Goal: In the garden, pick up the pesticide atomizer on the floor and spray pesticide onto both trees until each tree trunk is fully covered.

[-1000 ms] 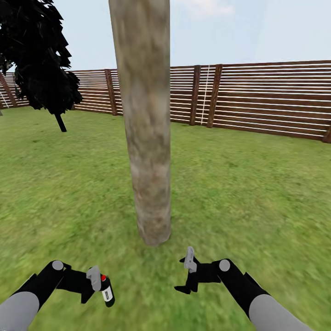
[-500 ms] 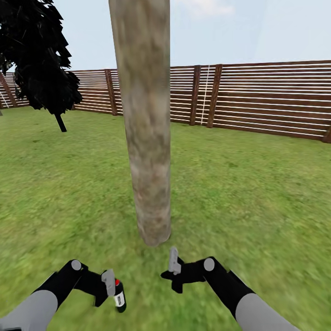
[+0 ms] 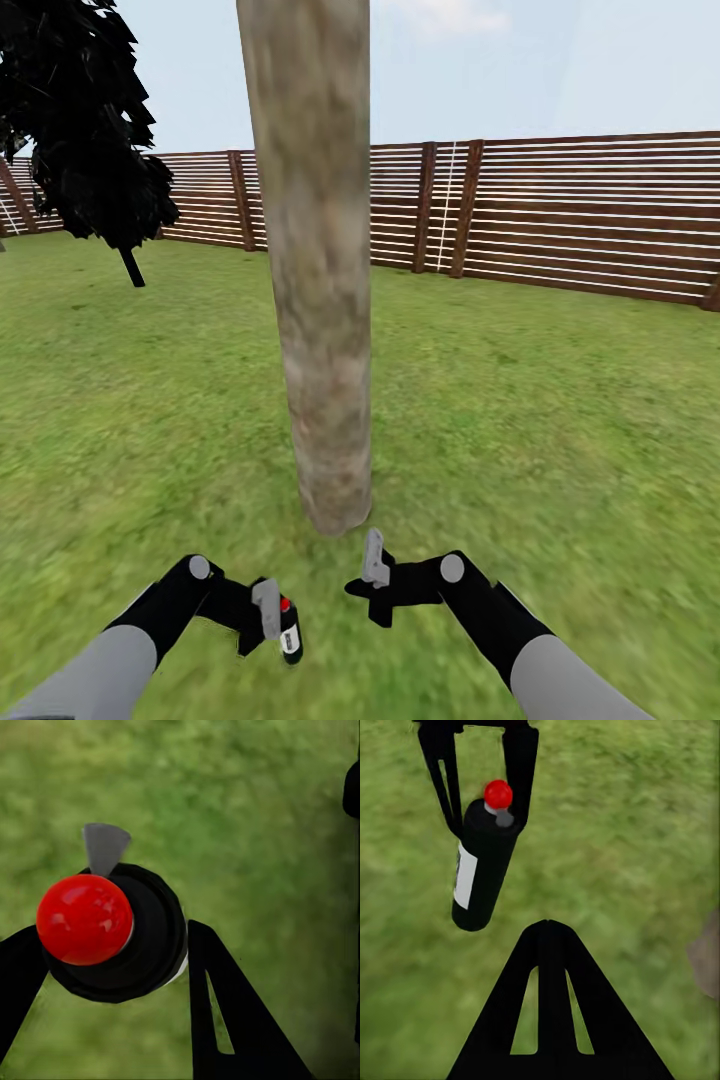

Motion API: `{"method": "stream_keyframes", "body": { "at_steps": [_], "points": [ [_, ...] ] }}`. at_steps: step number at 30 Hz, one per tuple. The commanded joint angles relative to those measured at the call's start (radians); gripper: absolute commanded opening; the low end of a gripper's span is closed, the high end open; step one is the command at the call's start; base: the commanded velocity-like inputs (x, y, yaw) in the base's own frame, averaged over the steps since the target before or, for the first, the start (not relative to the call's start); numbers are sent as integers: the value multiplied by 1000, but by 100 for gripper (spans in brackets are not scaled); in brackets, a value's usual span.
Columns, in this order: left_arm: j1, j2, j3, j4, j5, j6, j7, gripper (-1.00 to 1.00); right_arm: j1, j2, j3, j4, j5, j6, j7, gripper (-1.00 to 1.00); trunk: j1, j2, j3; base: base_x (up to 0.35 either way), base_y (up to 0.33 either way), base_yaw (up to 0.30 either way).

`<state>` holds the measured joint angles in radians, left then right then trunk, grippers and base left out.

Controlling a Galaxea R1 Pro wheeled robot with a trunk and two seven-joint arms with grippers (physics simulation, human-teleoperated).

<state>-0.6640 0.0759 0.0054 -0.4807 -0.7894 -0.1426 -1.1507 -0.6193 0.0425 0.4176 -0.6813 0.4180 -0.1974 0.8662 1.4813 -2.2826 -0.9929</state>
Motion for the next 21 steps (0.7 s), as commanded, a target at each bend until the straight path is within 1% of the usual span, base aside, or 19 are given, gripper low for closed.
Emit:
{"method": "stream_keyframes", "body": {
  "at_steps": [1,3,5,9,14,21],
  "points": [
    [1,-14,-1,-3,-9,-10,30,-100,0,0,-1,-1,10,-7,0,-100,0,0,-1,0,0,0],
    [3,-29,-3,-4,-9,-11,57,-100,0,2,-1,-1,10,-7,0,-100,0,0,-1,0,0,0],
    [4,-37,-4,-4,-8,-11,66,-100,0,6,-1,-1,11,-6,0,-100,0,0,-1,0,0,0],
    [6,-58,-33,-4,-8,-13,70,-100,0,12,-1,-1,11,-5,0,-100,0,0,-1,0,0,0],
    [5,-87,-40,-5,-8,-15,71,-100,0,13,-1,0,13,-5,-1,-100,0,0,-1,0,0,0],
    [3,-117,-41,-7,-8,-18,71,-100,0,11,-2,1,14,-5,-1,-100,0,0,-1,0,0,0]
  ]
}}
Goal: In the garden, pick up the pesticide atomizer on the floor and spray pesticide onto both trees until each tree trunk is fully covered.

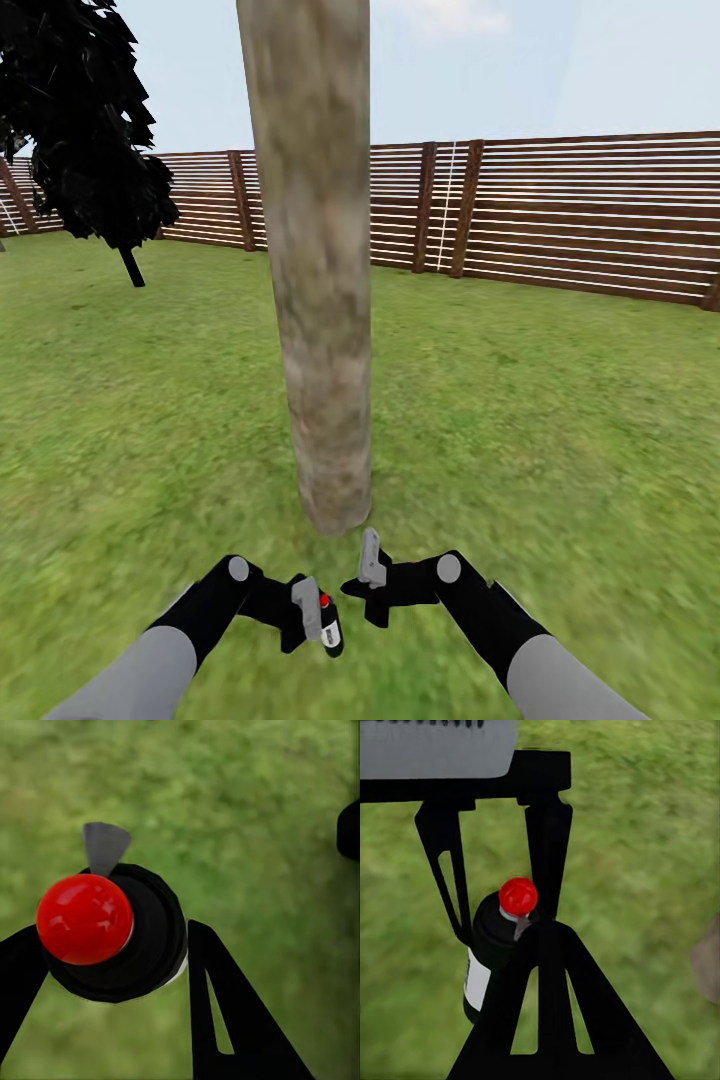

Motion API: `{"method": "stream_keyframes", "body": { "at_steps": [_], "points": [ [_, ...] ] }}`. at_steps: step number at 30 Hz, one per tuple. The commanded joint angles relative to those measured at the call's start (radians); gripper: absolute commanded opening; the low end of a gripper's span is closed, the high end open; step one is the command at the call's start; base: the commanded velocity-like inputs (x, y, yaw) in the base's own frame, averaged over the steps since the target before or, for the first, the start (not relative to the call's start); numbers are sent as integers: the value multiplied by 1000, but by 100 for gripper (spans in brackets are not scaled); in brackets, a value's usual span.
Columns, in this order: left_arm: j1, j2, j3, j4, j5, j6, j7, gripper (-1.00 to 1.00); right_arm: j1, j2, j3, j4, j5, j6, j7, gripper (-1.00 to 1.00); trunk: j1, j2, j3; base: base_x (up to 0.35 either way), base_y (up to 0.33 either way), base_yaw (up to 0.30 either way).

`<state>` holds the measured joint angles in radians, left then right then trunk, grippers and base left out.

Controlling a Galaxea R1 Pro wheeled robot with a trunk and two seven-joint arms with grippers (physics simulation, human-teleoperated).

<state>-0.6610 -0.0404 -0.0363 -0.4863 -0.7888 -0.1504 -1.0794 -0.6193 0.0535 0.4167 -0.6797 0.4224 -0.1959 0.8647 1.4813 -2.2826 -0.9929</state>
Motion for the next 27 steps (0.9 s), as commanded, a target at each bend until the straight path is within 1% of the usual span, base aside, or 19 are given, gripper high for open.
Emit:
{"method": "stream_keyframes", "body": {
  "at_steps": [1,6,11,18,27],
  "points": [
    [-1,-3,1,-1,-9,-11,-1,-100,0,0,-1,0,10,-7,0,-100,0,0,-1,0,0,0],
    [-4,-7,-1,-2,-8,-12,-1,-100,0,0,-1,0,10,-7,-1,-100,0,0,-1,0,0,0],
    [-5,-7,-22,-12,-6,-13,-2,-100,0,-2,-1,3,12,-6,-1,-100,0,0,-1,0,0,0],
    [-5,-15,-27,-14,-6,-15,-2,-100,0,-9,-2,6,13,-6,-1,-100,0,0,-1,0,0,0],
    [-6,-29,-31,-14,-6,-15,-2,-100,0,-9,-3,6,13,-6,-1,-100,0,0,-1,0,0,0]
  ]
}}
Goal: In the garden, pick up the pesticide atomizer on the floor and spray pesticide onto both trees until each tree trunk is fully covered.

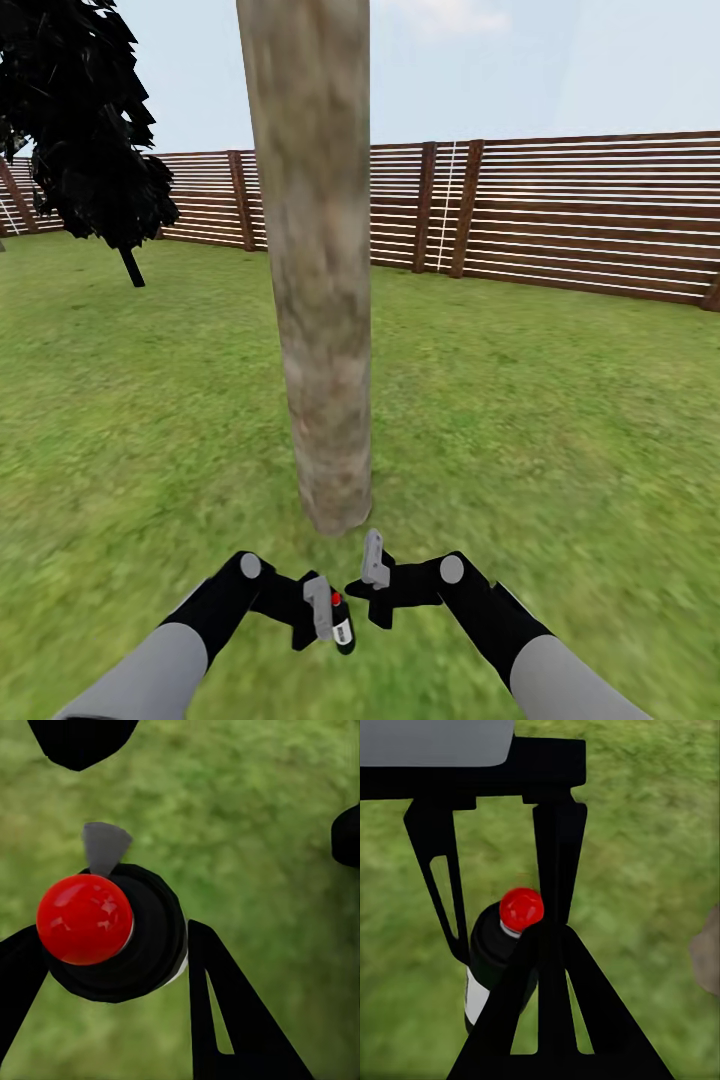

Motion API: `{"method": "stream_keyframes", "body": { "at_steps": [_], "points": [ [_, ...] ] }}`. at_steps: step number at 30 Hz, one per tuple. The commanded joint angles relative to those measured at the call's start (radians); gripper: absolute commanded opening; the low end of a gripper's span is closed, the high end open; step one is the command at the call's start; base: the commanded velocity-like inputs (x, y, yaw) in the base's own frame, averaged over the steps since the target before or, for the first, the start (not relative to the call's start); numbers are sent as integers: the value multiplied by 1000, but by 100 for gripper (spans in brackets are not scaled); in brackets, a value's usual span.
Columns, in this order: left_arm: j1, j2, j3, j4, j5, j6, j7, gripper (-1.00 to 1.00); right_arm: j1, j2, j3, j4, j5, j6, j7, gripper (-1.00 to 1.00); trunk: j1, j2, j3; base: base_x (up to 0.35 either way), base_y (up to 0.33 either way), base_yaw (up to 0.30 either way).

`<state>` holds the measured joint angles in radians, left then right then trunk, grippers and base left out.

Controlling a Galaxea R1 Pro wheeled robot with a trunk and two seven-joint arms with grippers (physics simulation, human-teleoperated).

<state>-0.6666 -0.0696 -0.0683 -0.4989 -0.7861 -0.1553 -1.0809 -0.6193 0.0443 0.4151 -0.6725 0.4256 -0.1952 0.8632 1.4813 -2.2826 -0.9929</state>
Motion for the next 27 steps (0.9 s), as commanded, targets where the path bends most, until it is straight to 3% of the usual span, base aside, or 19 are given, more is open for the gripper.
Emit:
{"method": "stream_keyframes", "body": {
  "at_steps": [1,27],
  "points": [
    [-1,-3,1,-1,-8,-10,-1,-100,0,0,-1,0,10,-7,0,-100,0,0,-1,0,0,0],
    [-11,-10,2,-3,-4,-12,-1,-100,0,-1,1,1,10,-7,0,-100,0,0,-1,0,0,0]
  ]
}}
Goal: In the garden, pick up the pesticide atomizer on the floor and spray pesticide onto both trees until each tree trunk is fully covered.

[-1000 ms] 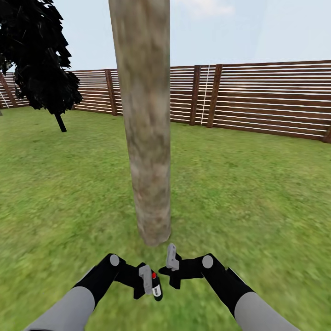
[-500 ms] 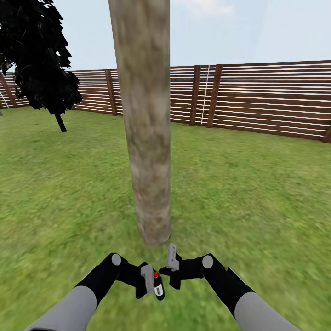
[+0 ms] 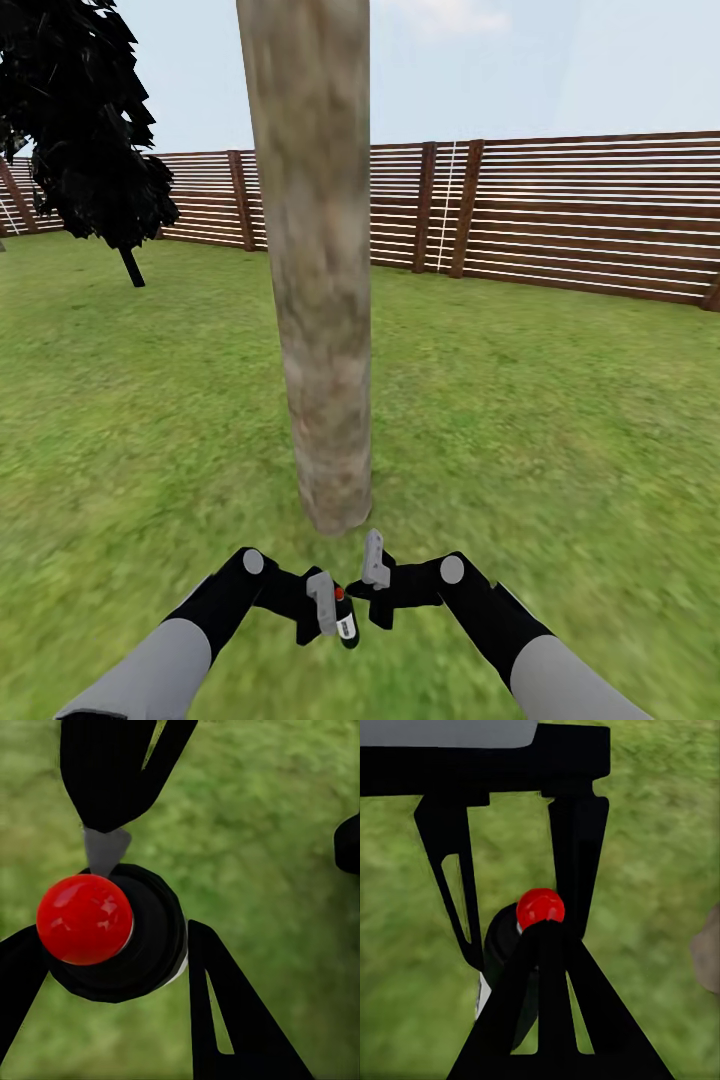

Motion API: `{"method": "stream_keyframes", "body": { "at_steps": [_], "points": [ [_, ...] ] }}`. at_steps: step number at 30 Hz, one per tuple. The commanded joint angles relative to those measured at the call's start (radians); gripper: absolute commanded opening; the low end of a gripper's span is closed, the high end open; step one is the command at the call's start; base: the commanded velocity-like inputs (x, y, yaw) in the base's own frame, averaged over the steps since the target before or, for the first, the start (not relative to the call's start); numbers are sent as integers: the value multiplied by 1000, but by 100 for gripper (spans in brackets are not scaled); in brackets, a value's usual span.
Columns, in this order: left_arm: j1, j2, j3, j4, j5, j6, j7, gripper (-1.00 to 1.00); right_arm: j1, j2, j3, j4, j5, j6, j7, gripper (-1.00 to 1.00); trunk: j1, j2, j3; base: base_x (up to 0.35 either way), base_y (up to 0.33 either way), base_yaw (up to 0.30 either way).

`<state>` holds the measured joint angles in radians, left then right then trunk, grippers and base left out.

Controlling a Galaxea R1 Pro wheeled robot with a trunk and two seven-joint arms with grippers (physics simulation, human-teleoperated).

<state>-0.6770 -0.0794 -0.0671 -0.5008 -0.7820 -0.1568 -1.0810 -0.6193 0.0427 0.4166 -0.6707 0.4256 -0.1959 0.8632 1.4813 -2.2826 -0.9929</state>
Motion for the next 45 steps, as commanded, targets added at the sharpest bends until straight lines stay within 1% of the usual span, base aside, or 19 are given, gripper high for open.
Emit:
{"method": "stream_keyframes", "body": {
  "at_steps": [1,11,15,21,24,25,26,29,31,33,34,35,38,39,40,41,42,43,45],
  "points": [
    [-1,0,1,-1,-8,-10,0,-100,0,0,-1,0,10,-7,0,-100,0,0,-1,0,0,0],
    [0,2,1,0,-10,-10,0,-100,0,0,-1,0,10,-6,0,-100,0,0,-1,0,0,0],
    [10,24,0,2,-16,-10,0,-100,0,0,-1,-1,10,-6,0,-100,0,0,-1,0,0,0],
    [15,150,0,5,-17,-11,1,-100,0,-1,1,0,10,-7,0,-100,0,0,-1,0,0,0],
    [18,243,1,15,-16,-10,2,-100,0,-2,1,14,11,-8,0,-100,0,0,-1,0,0,0],
    [21,263,3,17,-16,-10,2,-100,0,-2,1,22,11,-8,0,-100,0,0,-1,0,0,0],
    [27,295,6,18,-13,-10,3,-100,0,-2,1,31,10,-9,0,100,0,0,-1,0,0,0],
    [36,356,13,25,-5,-11,12,-100,0,-5,1,46,10,-10,0,100,0,0,-1,0,0,0],
    [37,368,16,45,5,-7,101,-100,0,-14,-1,79,9,-10,-4,100,0,0,-1,0,0,0],
    [37,364,16,78,31,0,267,-100,1,-62,-3,164,7,-13,-50,100,0,0,-1,0,0,0],
    [37,360,17,98,43,1,314,-100,2,-83,-5,201,5,-14,-85,100,0,0,-1,0,0,0],
    [37,343,18,159,90,2,422,-100,3,-118,-6,304,1,-15,-210,100,0,0,-1,0,0,0],
    [37,296,19,273,271,5,688,-100,5,-137,-8,535,-24,-35,-572,100,0,0,-1,0,0,0],
    [37,273,18,300,343,6,785,-100,5,-136,-8,580,-59,-49,-680,100,0,0,-1,0,0,0],
    [37,248,17,323,409,8,876,-100,8,-135,-8,604,-115,-63,-768,100,0,0,-1,0,0,0],
    [37,230,17,336,448,9,927,-100,13,-134,-8,614,-164,-70,-816,100,0,0,-1,0,0,0],
    [37,202,17,349,494,12,982,-100,26,-134,-9,621,-255,-79,-874,100,0,0,-1,0,0,0],
    [37,179,17,355,522,27,1011,-100,37,-134,-9,625,-349,-89,-910,100,0,0,-1,0,0,0],
    [37,161,22,356,544,99,1030,-100,46,-135,-8,629,-489,-114,-934,100,0,0,-1,0,0,0]
  ]
}}
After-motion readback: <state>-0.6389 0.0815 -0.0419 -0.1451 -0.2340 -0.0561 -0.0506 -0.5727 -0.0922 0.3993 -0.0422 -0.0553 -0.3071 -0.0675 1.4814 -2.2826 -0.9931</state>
